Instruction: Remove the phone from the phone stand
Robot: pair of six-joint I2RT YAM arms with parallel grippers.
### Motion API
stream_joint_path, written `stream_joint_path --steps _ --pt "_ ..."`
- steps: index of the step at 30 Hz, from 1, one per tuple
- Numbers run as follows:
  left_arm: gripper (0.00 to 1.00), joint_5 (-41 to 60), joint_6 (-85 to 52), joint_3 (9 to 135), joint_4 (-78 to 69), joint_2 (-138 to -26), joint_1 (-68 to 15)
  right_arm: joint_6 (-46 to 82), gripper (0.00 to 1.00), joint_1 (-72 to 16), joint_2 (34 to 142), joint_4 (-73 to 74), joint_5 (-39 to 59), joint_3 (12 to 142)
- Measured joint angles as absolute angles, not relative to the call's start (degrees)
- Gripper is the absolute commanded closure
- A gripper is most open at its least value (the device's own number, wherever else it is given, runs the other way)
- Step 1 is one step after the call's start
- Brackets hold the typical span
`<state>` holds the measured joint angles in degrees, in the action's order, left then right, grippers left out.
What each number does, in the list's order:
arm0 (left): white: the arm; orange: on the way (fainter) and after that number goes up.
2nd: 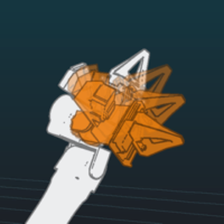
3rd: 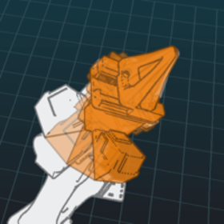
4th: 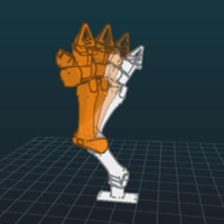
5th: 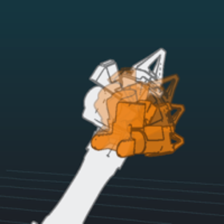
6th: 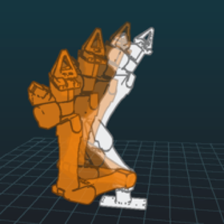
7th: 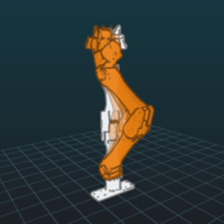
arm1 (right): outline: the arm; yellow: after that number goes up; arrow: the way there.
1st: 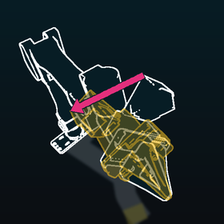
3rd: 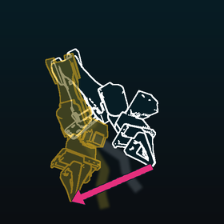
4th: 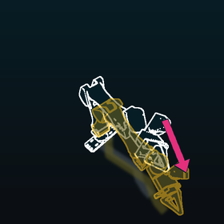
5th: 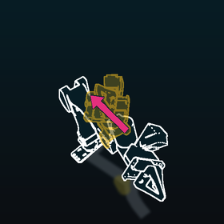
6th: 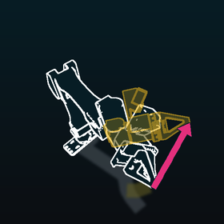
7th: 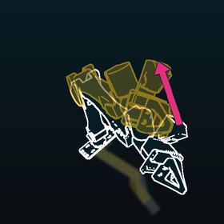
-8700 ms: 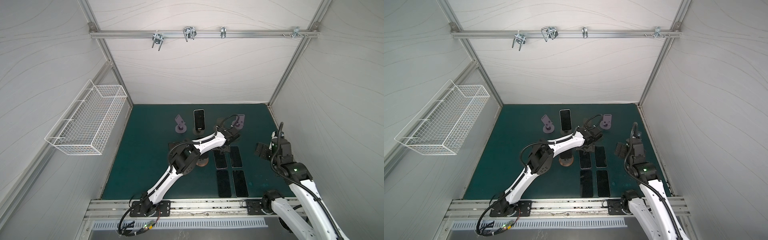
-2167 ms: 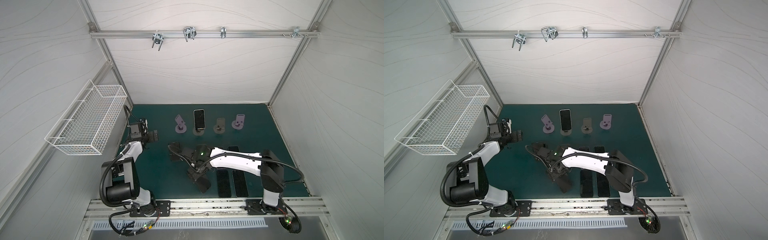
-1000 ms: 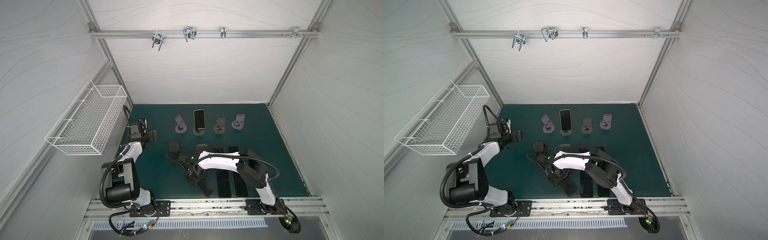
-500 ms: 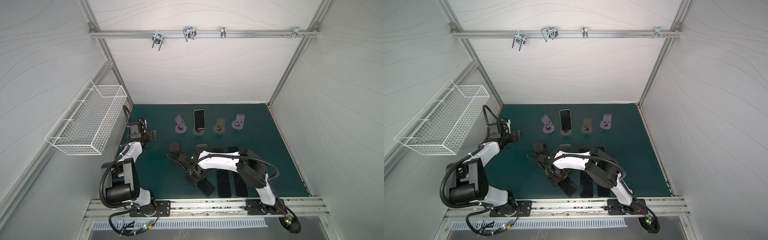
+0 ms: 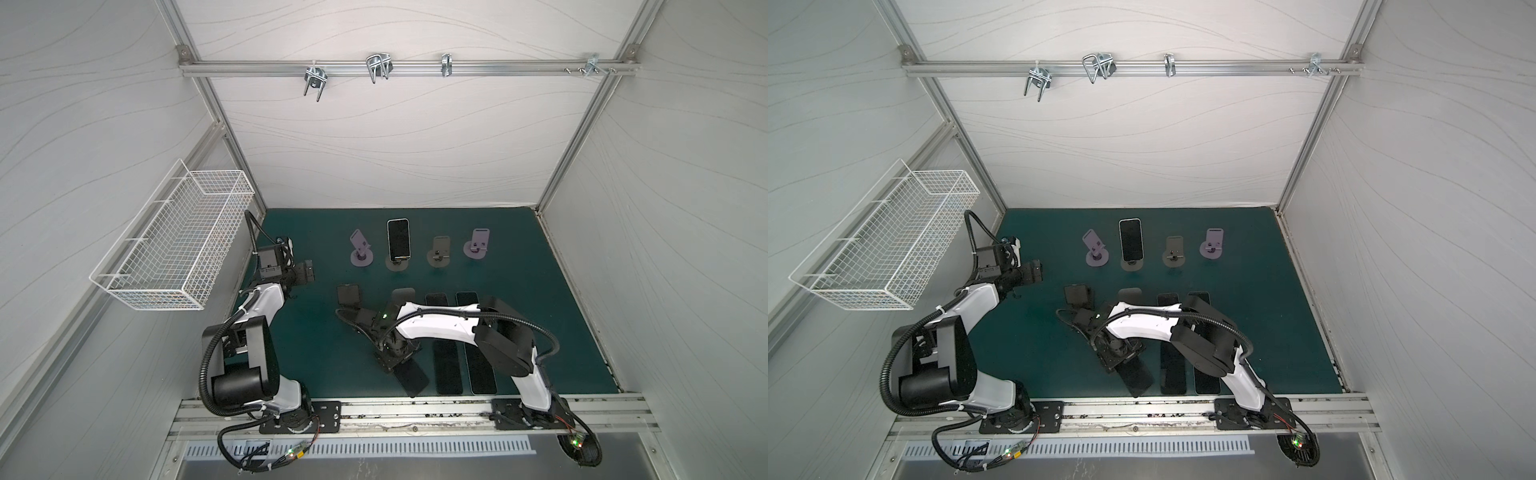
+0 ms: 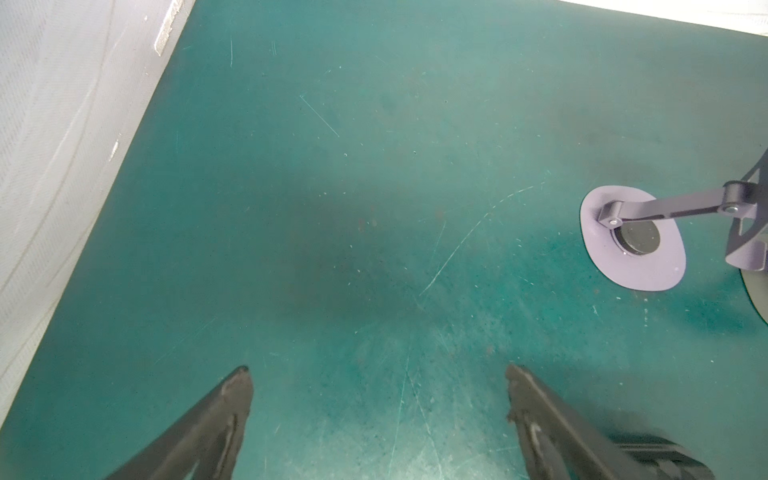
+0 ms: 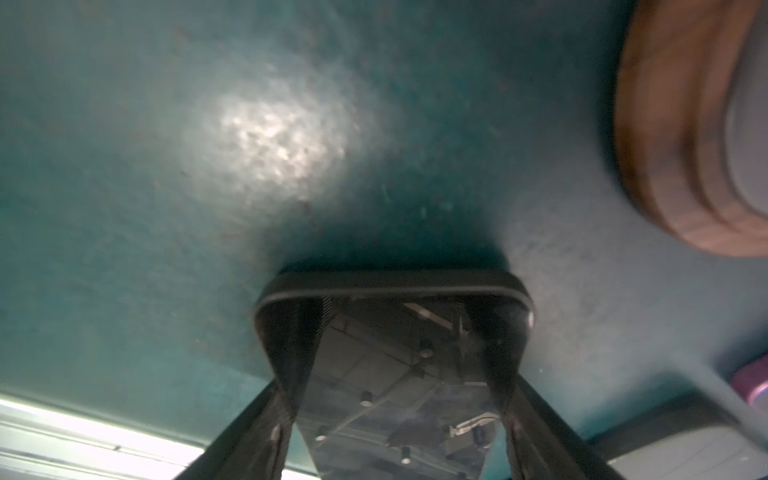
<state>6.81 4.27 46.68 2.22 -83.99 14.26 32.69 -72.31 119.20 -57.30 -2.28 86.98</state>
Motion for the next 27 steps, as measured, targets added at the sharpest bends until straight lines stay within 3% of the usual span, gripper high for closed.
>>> stream_joint_path --steps 27 --pt "0.05 6.81 4.27 46.68 2.26 -83.99 14.24 40.58 0.24 -69.25 115.63 -57.82 -4.73 82.24"
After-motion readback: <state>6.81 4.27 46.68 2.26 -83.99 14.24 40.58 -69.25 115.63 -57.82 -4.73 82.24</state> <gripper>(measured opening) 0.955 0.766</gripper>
